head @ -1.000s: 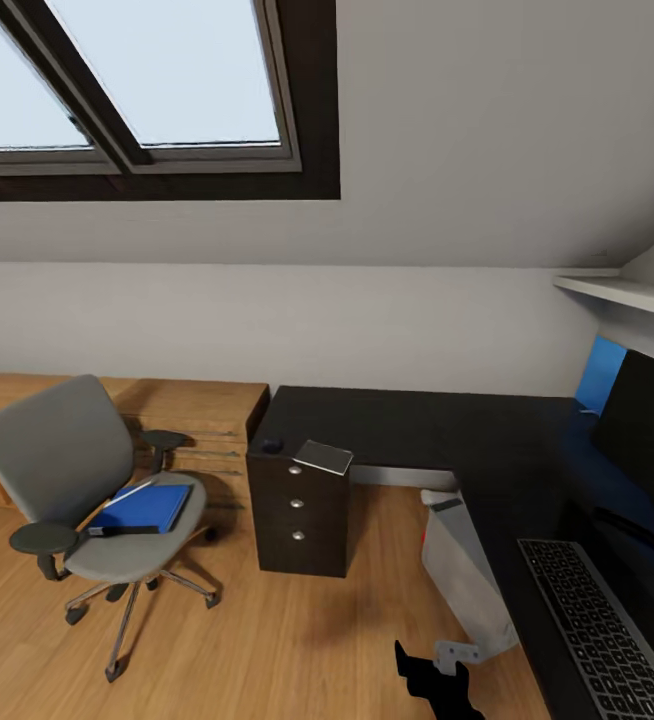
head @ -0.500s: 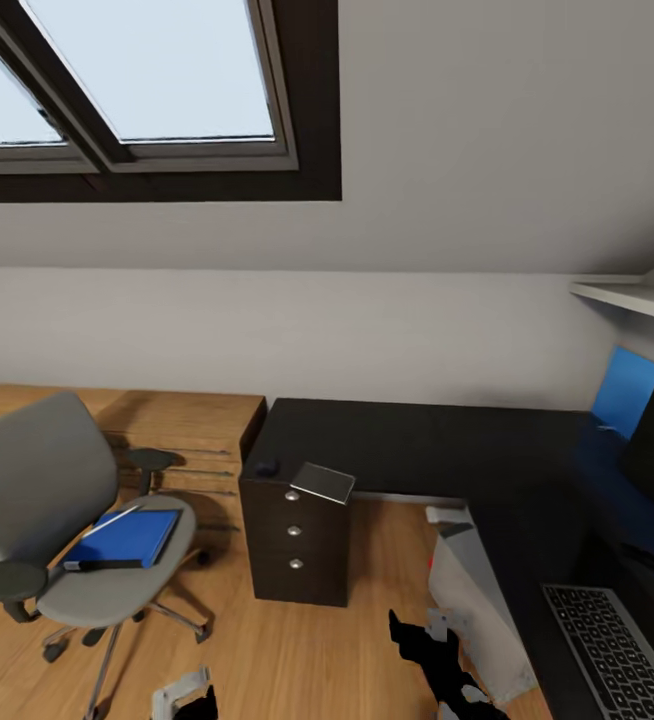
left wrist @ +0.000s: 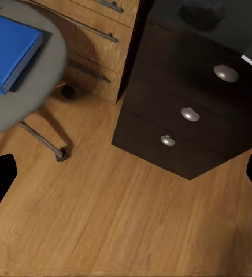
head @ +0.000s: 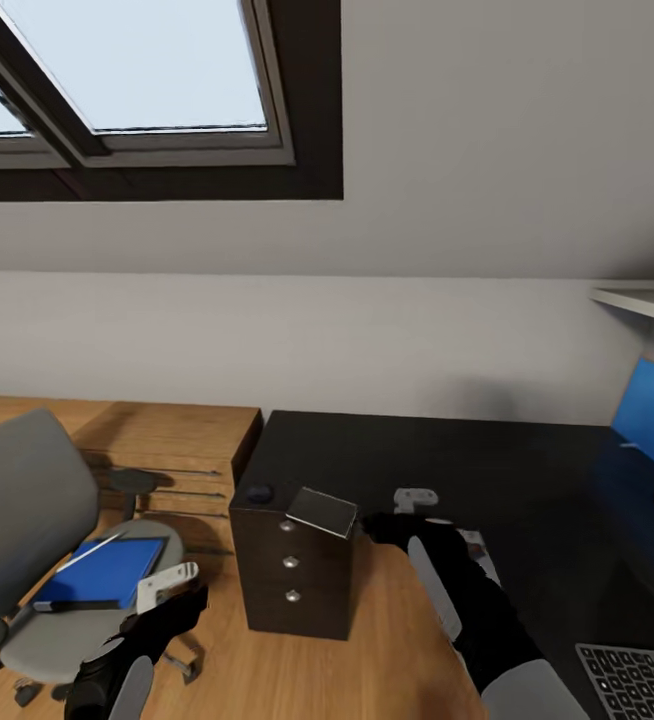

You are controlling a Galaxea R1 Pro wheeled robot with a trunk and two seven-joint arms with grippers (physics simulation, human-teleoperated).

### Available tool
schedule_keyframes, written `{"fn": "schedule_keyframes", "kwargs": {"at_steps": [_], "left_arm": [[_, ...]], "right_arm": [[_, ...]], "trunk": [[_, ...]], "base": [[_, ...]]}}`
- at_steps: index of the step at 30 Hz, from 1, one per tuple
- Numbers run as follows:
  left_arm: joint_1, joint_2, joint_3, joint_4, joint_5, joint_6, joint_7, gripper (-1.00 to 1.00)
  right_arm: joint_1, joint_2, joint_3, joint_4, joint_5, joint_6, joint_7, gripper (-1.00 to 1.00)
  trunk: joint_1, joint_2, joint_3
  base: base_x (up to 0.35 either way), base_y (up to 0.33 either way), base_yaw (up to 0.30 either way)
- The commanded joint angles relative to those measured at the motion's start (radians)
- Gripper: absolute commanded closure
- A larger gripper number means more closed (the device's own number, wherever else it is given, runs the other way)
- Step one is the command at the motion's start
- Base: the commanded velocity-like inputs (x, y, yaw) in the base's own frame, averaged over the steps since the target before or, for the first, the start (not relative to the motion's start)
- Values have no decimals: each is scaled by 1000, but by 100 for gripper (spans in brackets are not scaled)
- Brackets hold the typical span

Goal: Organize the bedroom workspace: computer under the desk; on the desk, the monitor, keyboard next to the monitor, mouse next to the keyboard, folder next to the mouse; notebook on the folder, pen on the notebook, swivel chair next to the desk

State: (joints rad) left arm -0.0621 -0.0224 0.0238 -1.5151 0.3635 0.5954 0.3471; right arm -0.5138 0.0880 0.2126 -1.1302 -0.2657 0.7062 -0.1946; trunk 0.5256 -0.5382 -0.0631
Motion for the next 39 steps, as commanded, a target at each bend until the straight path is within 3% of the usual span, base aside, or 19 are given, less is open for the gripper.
{"fn": "schedule_keyframes", "kwargs": {"at_steps": [1,8,16,29,39], "left_arm": [[-1,1,2,-1,10,7,7,-100],[-1,2,2,-1,9,14,7,-100],[-1,1,0,6,11,14,9,-100],[-1,2,3,11,12,14,10,-100],[-1,1,2,16,11,14,10,-100]], "right_arm": [[-1,1,9,-1,-9,-8,-10,-100],[1,11,17,2,-10,-37,-9,-100],[2,12,21,12,-7,-39,-9,-100],[1,34,57,58,-4,-39,-9,-100],[1,34,67,59,-4,-39,-11,-100]], "trunk": [[1,-2,-2],[1,-2,-2],[1,-2,-7],[1,-2,-19],[1,-2,-31]], "base": [[332,0,0],[332,0,19],[332,9,208],[167,245,228],[288,38,190]]}}
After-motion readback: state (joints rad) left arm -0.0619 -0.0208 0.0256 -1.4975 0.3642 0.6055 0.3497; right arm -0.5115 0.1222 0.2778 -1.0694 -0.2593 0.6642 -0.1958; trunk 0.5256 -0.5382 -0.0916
